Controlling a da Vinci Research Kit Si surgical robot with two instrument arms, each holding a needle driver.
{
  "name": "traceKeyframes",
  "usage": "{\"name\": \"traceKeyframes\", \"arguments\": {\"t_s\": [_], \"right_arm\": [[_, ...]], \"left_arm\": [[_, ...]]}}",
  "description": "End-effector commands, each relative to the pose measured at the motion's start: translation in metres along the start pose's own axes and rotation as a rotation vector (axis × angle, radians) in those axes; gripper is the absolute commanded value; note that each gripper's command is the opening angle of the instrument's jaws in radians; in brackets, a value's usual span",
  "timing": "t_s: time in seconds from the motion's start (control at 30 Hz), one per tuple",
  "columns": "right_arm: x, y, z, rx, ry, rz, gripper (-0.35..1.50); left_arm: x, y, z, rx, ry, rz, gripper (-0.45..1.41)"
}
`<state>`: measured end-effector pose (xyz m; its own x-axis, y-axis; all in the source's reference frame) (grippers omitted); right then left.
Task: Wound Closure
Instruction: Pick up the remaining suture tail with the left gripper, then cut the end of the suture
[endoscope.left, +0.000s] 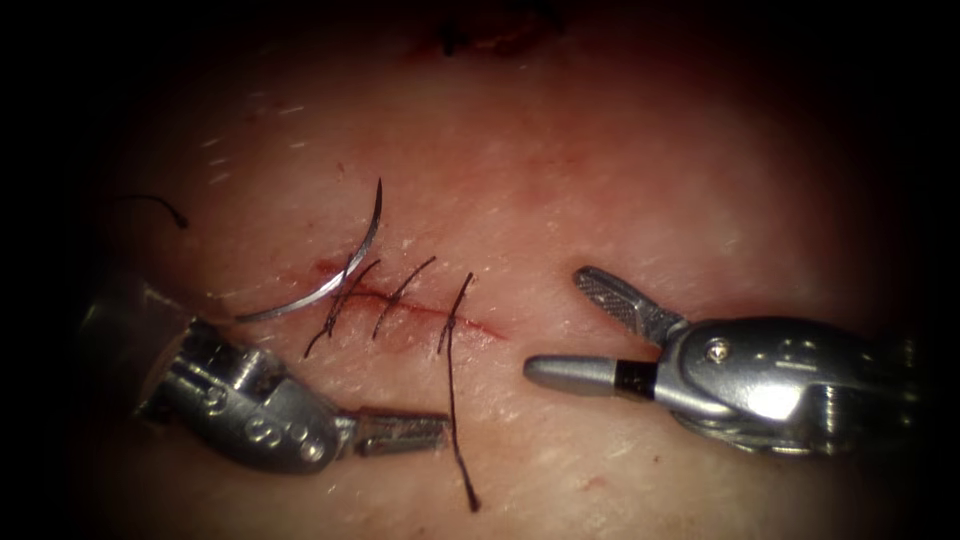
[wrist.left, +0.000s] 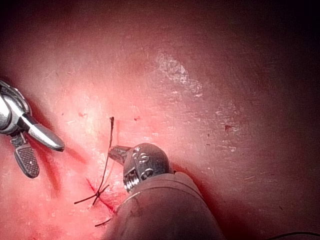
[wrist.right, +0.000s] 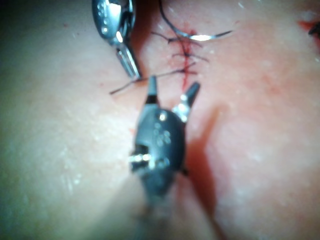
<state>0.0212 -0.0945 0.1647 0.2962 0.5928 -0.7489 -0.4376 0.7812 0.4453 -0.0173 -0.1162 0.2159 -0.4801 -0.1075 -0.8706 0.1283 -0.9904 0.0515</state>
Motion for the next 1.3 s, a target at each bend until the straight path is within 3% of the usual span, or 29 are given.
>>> {"name": "traceKeyframes", "arguments": {"t_s": [0.03, 0.07, 0.1, 0.13, 0.2, 0.33, 0.87, 1.0, 1.07, 1.1, 1.2, 1.3], "right_arm": [[-0.0004, -0.0014, 0.0004, 0.005, 0.000, 0.006, 1.34], [-0.0005, -0.0014, 0.0004, 0.006, 0.000, 0.006, 1.34], [-0.0005, -0.0014, 0.0003, 0.006, 0.000, 0.006, 1.34], [-0.0005, -0.0014, 0.0003, 0.006, 0.000, 0.006, 1.34], [-0.0005, -0.0014, 0.0004, 0.006, 0.000, 0.006, 1.34], [-0.0005, -0.0014, 0.0004, 0.006, 0.000, 0.006, 1.34], [-0.0006, -0.0015, 0.0004, 0.007, 0.000, 0.004, 1.34], [-0.0006, -0.0016, 0.0004, 0.007, -0.003, 0.005, 1.34], [-0.0006, -0.0016, 0.0004, 0.007, -0.003, 0.005, 1.34], [-0.0006, -0.0016, 0.0004, 0.013, -0.003, 0.005, 1.30], [-0.0005, -0.0018, 0.0005, 0.071, 0.002, 0.004, 1.24], [-0.0001, -0.0021, 0.0015, 0.120, -0.044, -0.137, 1.30]], "left_arm": [[0.0009, 0.0013, 0.0009, 0.000, 0.009, -0.007, -0.45], [0.0008, 0.0014, 0.0008, 0.001, 0.007, -0.006, -0.13], [0.0008, 0.0015, 0.0007, 0.018, -0.011, -0.007, 0.44], [0.0008, 0.0015, 0.0007, 0.018, -0.011, -0.007, 0.44], [0.0012, 0.0020, 0.0008, 0.023, -0.017, -0.009, 0.69], [0.0015, 0.0023, 0.0011, 0.025, -0.022, -0.011, 0.73], [0.0015, 0.0016, 0.0028, 0.028, -0.031, -0.013, 0.69], [0.0015, 0.0018, 0.0032, 0.023, -0.024, -0.012, 0.59], [0.0017, 0.0021, 0.0033, 0.009, -0.009, -0.004, 0.09], [0.0018, 0.0025, 0.0030, -0.024, 0.022, 0.000, -0.45], [0.0018, 0.0028, 0.0023, -0.030, 0.061, 0.010, -0.45], [0.0013, 0.0024, 0.0009, 0.011, 0.086, -0.062, -0.45]]}}
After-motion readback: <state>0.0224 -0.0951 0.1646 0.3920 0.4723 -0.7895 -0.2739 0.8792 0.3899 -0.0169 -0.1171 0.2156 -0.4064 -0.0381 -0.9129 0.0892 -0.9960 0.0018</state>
